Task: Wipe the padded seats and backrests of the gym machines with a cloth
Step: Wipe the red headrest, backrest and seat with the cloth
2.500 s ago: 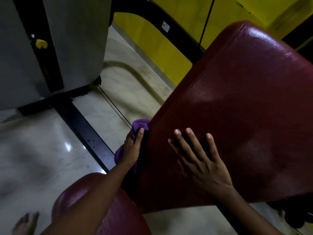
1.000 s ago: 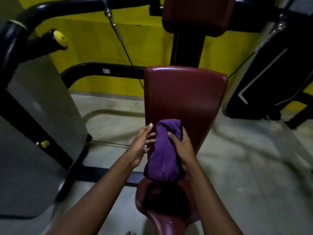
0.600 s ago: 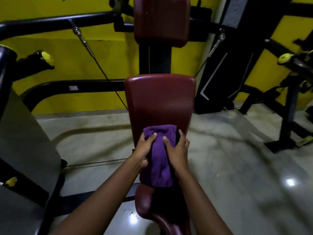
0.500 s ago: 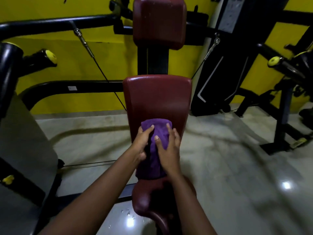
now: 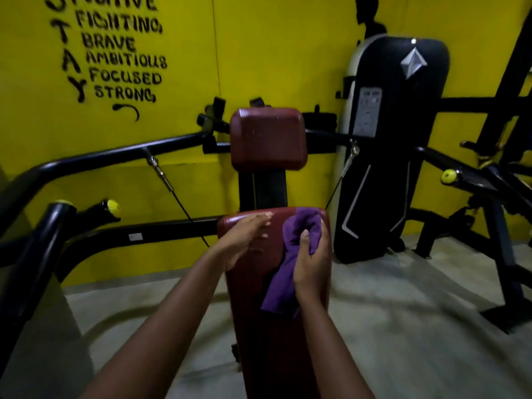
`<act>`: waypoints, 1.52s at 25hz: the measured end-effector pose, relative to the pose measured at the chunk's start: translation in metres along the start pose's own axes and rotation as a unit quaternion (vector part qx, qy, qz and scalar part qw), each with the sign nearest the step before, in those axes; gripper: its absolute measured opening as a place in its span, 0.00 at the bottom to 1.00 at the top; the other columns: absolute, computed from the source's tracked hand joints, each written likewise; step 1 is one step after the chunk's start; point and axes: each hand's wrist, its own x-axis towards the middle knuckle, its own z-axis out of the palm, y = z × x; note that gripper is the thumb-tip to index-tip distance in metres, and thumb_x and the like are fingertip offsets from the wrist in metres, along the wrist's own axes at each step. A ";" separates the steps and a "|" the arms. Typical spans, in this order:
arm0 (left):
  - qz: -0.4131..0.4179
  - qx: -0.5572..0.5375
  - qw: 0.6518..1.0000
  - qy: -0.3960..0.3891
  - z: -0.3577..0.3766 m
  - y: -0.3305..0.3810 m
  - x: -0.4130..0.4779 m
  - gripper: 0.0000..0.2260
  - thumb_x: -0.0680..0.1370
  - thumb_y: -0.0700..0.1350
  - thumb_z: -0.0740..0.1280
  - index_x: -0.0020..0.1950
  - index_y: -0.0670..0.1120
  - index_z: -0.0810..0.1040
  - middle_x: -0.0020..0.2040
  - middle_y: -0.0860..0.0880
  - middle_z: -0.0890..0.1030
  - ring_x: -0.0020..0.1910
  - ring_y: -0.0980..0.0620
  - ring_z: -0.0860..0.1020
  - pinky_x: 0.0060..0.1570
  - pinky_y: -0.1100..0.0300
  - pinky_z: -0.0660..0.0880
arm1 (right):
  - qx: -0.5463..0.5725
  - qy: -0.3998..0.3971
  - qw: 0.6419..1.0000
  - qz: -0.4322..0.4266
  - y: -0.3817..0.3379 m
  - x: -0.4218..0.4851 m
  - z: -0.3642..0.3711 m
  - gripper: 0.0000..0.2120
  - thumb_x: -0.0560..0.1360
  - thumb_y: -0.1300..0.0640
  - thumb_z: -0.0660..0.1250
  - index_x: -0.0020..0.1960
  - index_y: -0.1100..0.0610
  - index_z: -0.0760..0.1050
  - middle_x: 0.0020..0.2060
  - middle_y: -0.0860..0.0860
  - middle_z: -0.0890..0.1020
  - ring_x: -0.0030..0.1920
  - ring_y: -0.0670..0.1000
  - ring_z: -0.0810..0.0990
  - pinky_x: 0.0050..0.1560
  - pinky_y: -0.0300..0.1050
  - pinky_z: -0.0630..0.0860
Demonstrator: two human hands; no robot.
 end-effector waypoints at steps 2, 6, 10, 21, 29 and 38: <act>0.074 0.039 0.992 0.089 -0.019 0.014 0.042 0.14 0.81 0.51 0.59 0.65 0.51 0.70 0.67 0.47 0.72 0.59 0.51 0.72 0.51 0.57 0.69 | -0.003 0.016 0.999 -0.040 -0.004 0.040 0.027 0.23 0.78 0.54 0.60 0.71 0.60 0.65 0.68 0.58 0.71 0.68 0.55 0.70 0.61 0.33 0.61; 0.132 0.001 0.966 0.221 -0.056 0.025 0.119 0.23 0.80 0.51 0.59 0.74 0.46 0.61 0.71 0.44 0.67 0.69 0.47 0.66 0.58 0.60 0.62 | 0.004 0.025 0.994 -0.109 -0.012 0.106 0.086 0.23 0.76 0.55 0.60 0.70 0.61 0.65 0.66 0.59 0.72 0.65 0.58 0.71 0.59 0.32 0.60; 0.176 -0.059 0.949 0.255 -0.091 0.049 0.202 0.23 0.81 0.54 0.55 0.74 0.46 0.61 0.73 0.45 0.65 0.70 0.47 0.66 0.60 0.59 0.63 | 0.013 0.054 0.984 -0.171 -0.021 0.163 0.157 0.24 0.76 0.53 0.58 0.70 0.59 0.65 0.67 0.58 0.72 0.67 0.58 0.70 0.63 0.31 0.58; 0.223 -0.147 0.950 0.165 -0.103 0.067 0.302 0.45 0.62 0.79 0.55 0.67 0.50 0.73 0.62 0.47 0.79 0.61 0.47 0.77 0.63 0.44 0.73 | -0.382 0.059 0.837 -0.388 -0.015 0.223 0.246 0.30 0.73 0.34 0.50 0.73 0.42 0.57 0.73 0.52 0.64 0.71 0.57 0.59 0.64 0.57 0.56; 0.233 -0.123 0.941 0.214 -0.100 0.066 0.301 0.46 0.61 0.82 0.48 0.69 0.56 0.71 0.64 0.47 0.78 0.63 0.47 0.76 0.62 0.41 0.71 | -0.356 0.066 0.848 -0.388 -0.048 0.238 0.265 0.21 0.74 0.39 0.53 0.64 0.41 0.71 0.64 0.48 0.75 0.64 0.56 0.69 0.59 0.53 0.59; 0.234 -0.078 0.944 0.218 -0.096 0.077 0.284 0.48 0.60 0.82 0.49 0.70 0.53 0.69 0.63 0.48 0.78 0.61 0.46 0.76 0.60 0.43 0.73 | -0.411 0.002 0.860 -0.301 -0.075 0.291 0.248 0.27 0.74 0.39 0.46 0.62 0.49 0.74 0.63 0.50 0.76 0.64 0.55 0.68 0.61 0.54 0.59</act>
